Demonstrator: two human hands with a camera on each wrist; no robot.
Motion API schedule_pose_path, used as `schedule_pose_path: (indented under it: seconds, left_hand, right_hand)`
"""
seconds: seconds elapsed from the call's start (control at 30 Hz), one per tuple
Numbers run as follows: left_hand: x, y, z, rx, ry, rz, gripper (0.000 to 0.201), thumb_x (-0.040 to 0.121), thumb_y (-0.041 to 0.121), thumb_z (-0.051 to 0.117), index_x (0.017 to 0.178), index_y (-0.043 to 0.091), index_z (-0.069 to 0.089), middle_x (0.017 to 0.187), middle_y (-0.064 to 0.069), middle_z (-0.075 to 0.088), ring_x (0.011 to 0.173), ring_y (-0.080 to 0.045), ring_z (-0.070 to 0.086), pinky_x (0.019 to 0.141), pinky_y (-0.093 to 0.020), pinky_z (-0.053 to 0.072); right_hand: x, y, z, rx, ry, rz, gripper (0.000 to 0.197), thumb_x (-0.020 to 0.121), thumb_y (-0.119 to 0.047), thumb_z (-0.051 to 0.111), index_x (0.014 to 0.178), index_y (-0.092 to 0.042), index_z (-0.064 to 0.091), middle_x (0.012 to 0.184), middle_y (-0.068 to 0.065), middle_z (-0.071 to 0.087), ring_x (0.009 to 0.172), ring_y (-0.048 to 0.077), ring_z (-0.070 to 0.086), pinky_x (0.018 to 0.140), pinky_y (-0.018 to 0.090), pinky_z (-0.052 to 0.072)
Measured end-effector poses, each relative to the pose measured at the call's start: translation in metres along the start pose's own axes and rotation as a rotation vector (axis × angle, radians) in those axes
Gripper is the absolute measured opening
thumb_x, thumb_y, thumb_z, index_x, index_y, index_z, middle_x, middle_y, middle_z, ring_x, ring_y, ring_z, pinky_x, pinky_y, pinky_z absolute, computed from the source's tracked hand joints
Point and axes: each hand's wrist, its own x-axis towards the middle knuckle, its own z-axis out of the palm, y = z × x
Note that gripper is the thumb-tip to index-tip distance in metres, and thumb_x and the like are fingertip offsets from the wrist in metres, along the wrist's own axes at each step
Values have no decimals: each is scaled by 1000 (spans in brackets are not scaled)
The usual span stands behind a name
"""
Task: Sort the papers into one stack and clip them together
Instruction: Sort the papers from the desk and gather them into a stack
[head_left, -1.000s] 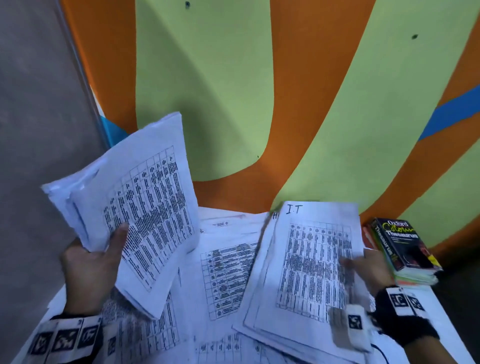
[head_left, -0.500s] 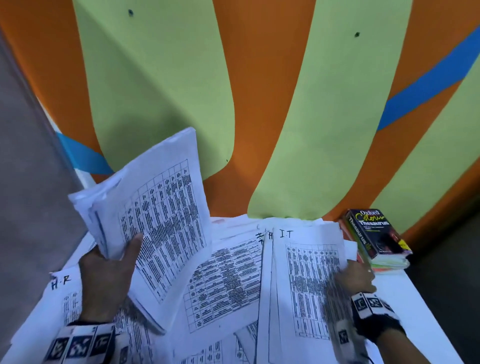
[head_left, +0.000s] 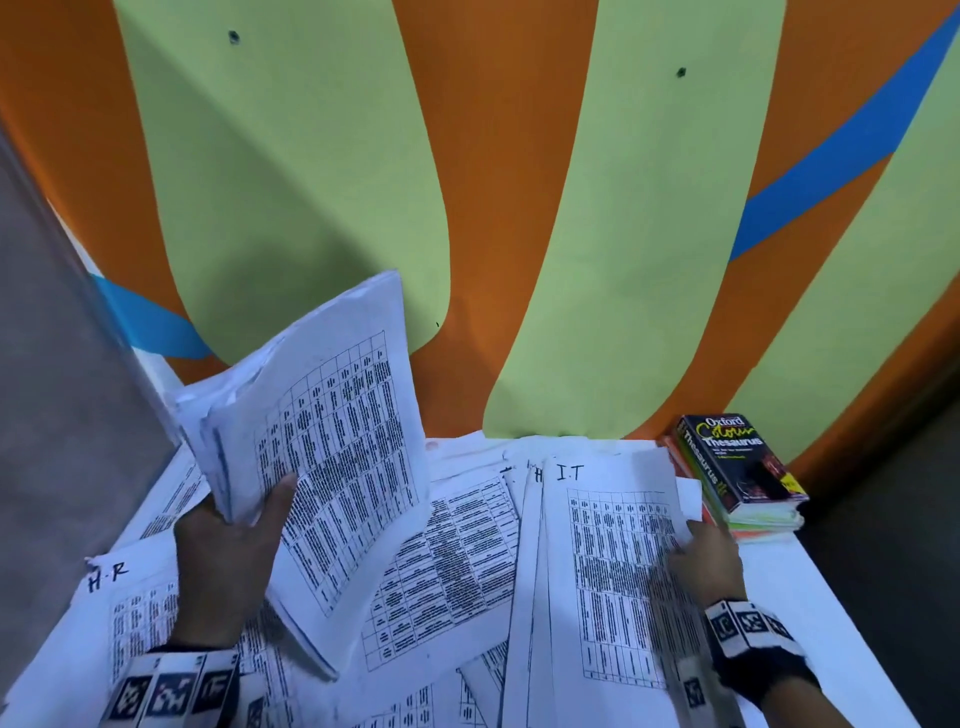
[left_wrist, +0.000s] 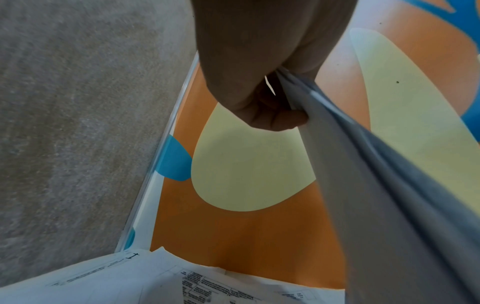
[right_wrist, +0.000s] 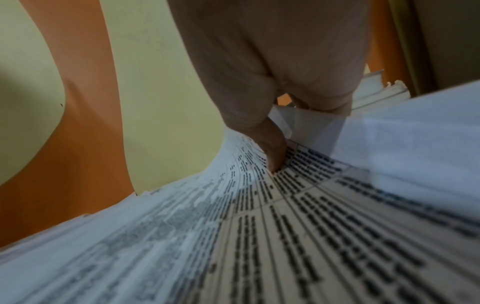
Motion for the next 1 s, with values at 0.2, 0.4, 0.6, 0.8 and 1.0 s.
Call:
schedule_pose_path:
  seconds: [0.2,0.4,0.6,0.8,1.0]
  left_hand:
    - [6,-8,9,44,-30,-33,45,79,23,75,52,4,44,55,-11,47,53,-19,39,53,-30,35]
    - [15,-9,22,15,-56,-112,45,81,24,74,52,7,43,50,-6,42,49,-17,38,54,-25,31]
    - [19,-3,45,-42,-174,-52,38,80,10,72,53,17,47,30,10,47,46,-17,43,37,-13,33]
    - [4,7,68,-173,-407,-93,28,79,41,71,90,15,70,72,6,75,82,-13,68,65,-23,47]
    - [-10,20,68,-228,-467,-117,57,57,67,73,94,23,70,89,18,76,89,-9,71,78,-30,56]
  right_hand:
    - [-7,-7,-48,164,84,-226,5,78,6,66,77,1,64,70,24,65,59,29,57,50,31,48]
    - [-12,-24,-124,790,-73,-324,24,71,-12,82,84,4,68,69,13,69,56,16,58,51,26,48]
    - [-12,-55,-148,1145,-295,-237,46,55,-27,88,73,4,61,58,13,58,41,15,54,38,27,41]
    - [-24,-93,-95,1249,-554,-184,32,84,10,59,112,-4,64,104,6,75,96,21,72,75,33,59]
    - [-35,-110,-63,1100,-428,-297,74,45,-37,92,108,-5,69,112,10,73,107,28,67,96,48,50]
